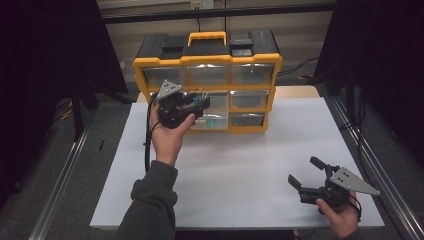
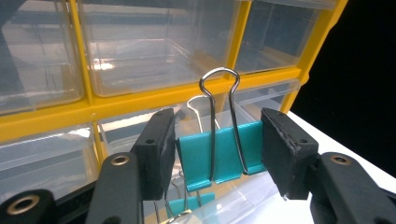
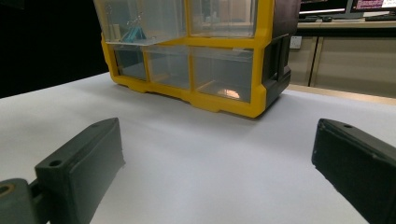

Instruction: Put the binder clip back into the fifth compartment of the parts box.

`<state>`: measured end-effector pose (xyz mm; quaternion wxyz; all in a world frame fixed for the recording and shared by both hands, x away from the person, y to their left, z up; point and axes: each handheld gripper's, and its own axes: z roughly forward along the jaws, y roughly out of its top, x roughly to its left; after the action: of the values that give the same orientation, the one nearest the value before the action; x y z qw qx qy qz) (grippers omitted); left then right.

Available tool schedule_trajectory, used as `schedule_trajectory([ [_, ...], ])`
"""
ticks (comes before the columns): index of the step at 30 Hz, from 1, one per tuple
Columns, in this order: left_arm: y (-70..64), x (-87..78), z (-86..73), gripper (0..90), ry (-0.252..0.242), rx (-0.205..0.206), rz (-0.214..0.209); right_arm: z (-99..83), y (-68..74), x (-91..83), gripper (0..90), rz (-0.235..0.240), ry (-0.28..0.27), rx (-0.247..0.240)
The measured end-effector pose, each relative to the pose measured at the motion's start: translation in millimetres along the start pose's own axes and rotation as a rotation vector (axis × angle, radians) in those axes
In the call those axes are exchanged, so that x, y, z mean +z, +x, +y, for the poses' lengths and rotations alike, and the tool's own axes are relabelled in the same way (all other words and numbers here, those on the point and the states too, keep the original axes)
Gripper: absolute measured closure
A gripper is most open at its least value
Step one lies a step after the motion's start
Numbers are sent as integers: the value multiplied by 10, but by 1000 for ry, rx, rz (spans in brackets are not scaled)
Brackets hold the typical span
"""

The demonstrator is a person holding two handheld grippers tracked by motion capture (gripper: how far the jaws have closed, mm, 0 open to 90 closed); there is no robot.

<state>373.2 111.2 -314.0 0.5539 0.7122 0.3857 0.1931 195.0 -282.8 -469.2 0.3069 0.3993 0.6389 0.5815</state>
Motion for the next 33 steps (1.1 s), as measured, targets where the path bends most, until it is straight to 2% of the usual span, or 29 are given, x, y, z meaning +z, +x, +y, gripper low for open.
schedule_trajectory([
  [11, 46, 57, -6, 470, -3, 5, 8, 1, -1, 2, 16, -2, -2, 0],
  [18, 26, 113, -22, 470, -13, 6, 8, 0, -4, 1, 16, 0, 0, -7],
  [20, 29, 126, -28, 470, -5, 10, 6, 0, -3, 0, 16, 1, -1, -1],
  [21, 15, 139, -31, 470, -7, 1, 20, 0, -4, 0, 16, 1, 0, -1],
  [27, 7, 183, -48, 470, 6, 18, 8, 0, -2, -1, 16, 1, 2, 1],
  [33, -17, 222, -57, 469, 7, 19, 17, -2, -3, 0, 16, 0, 3, 0],
])
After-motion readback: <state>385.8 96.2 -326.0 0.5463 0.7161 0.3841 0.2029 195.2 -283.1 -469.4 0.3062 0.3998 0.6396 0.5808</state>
